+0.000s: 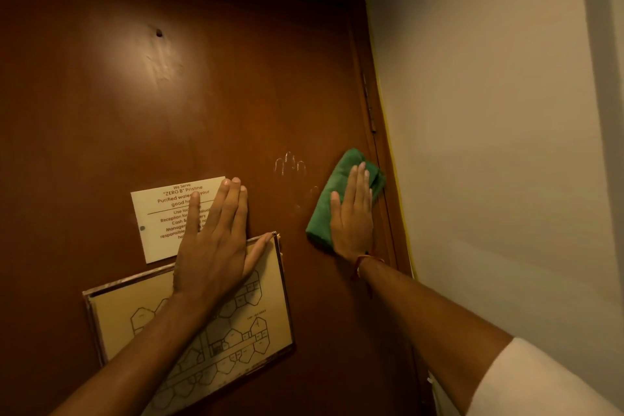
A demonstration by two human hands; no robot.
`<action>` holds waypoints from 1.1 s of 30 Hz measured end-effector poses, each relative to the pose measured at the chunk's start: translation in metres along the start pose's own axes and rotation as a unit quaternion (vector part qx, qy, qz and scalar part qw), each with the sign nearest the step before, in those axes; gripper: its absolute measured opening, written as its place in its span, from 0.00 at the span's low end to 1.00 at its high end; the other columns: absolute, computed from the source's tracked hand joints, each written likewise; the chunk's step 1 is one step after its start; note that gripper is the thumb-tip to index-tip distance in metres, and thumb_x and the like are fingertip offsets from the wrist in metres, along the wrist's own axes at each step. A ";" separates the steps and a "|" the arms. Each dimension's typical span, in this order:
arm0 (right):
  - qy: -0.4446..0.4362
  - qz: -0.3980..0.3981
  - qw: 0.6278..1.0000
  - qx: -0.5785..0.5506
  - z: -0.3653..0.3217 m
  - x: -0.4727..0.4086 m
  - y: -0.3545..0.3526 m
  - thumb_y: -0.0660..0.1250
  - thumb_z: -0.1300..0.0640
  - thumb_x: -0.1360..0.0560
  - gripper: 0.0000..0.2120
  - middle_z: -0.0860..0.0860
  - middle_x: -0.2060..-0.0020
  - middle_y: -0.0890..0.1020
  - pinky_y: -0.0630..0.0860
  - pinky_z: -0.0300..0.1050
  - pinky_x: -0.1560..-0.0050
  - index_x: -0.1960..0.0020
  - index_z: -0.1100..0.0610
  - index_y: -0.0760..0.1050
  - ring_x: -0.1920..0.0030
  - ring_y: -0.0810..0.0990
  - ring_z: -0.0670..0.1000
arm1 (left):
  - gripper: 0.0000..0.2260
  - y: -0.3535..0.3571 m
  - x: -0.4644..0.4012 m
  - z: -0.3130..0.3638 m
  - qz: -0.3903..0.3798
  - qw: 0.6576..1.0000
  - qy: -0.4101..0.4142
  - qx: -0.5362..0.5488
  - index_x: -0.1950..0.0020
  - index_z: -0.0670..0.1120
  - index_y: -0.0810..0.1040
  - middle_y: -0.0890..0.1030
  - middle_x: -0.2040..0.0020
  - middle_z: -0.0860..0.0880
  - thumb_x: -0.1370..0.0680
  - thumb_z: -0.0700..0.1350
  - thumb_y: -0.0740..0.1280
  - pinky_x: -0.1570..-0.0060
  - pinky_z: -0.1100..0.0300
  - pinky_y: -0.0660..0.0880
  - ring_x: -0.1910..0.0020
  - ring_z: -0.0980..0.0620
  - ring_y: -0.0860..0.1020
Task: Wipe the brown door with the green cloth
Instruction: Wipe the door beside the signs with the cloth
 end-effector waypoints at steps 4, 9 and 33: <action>-0.068 -0.008 0.998 0.012 0.021 0.048 0.010 0.42 0.41 0.16 0.32 0.48 0.17 0.42 0.50 0.54 0.17 0.17 0.51 0.38 0.16 0.44 0.49 | 0.39 0.002 -0.001 0.000 -0.001 1.000 0.002 -0.004 0.19 0.39 0.54 0.55 0.17 0.39 0.20 0.67 0.47 0.20 0.35 0.49 0.17 0.44 0.51; 0.001 -0.010 1.000 -0.002 0.041 0.051 0.007 0.42 0.40 0.17 0.33 0.49 0.17 0.43 0.56 0.59 0.18 0.17 0.53 0.39 0.16 0.45 0.51 | 0.40 0.003 -0.004 0.000 -0.003 1.000 0.003 -0.003 0.20 0.39 0.54 0.56 0.18 0.39 0.20 0.68 0.48 0.21 0.35 0.50 0.17 0.43 0.52; -0.128 -0.003 0.992 0.006 -0.021 0.001 0.007 0.43 0.41 0.16 0.32 0.51 0.16 0.45 0.47 0.55 0.17 0.17 0.51 0.38 0.16 0.45 0.51 | 0.39 -0.004 0.004 -0.016 -0.007 1.000 0.000 -0.016 0.19 0.40 0.55 0.55 0.17 0.41 0.20 0.67 0.47 0.22 0.34 0.52 0.17 0.44 0.52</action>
Point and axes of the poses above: each hand's wrist, its own x-axis away from the middle knuckle, its own y-axis out of the palm, z = x × y, the point moved 2 cm from there along -x, towards the middle knuckle
